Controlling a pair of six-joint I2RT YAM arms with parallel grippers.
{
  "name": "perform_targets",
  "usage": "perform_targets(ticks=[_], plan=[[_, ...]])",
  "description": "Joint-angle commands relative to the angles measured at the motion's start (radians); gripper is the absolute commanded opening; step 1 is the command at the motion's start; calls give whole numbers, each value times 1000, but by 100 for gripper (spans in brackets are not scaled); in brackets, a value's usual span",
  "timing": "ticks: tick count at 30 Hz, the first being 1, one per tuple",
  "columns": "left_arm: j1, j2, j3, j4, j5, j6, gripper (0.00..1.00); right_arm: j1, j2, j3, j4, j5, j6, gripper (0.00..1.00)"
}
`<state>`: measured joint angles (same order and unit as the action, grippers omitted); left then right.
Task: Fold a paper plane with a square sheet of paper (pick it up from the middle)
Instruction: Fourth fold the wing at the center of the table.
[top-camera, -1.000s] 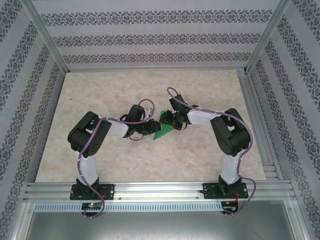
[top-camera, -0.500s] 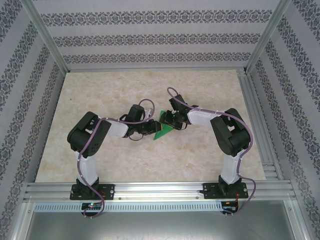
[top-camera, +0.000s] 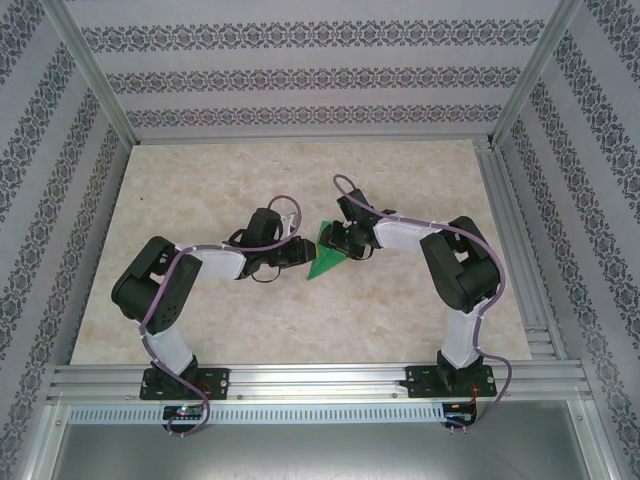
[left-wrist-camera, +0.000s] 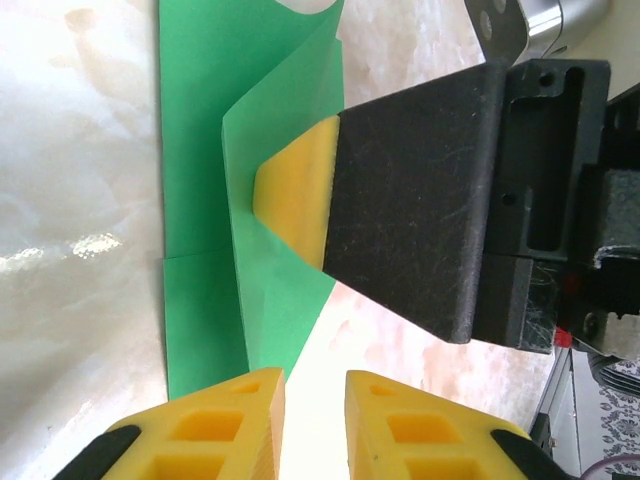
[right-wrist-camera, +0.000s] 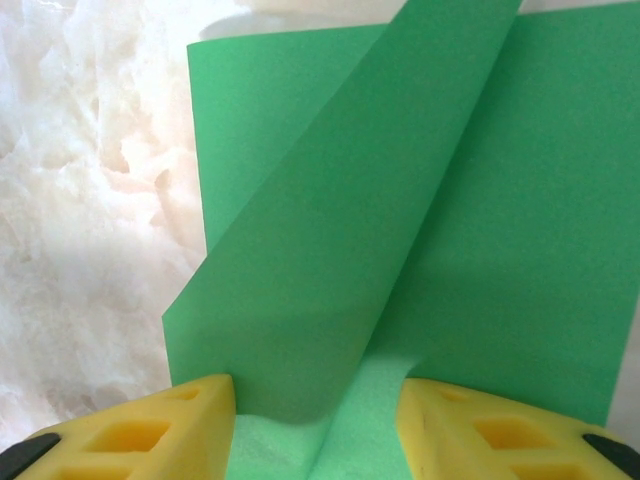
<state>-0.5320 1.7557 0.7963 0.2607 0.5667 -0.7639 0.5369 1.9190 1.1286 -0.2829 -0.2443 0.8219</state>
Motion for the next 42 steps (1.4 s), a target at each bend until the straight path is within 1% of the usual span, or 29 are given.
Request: perform_targets(ticks=[1,18,28,42], plan=[[-21,-13,-5,53,20,18,24,4,87,-36,-114,85,27,50],[-42,67,61,35,48,7,19,-2,103,-38,-116,71,43,53],[-42,72,80,-65,-37,45,14,-2,107,-39,-117,73,39,53],[-41,92,85,-122,-68,37,12,-2,121,-38,-121,79,32,53]])
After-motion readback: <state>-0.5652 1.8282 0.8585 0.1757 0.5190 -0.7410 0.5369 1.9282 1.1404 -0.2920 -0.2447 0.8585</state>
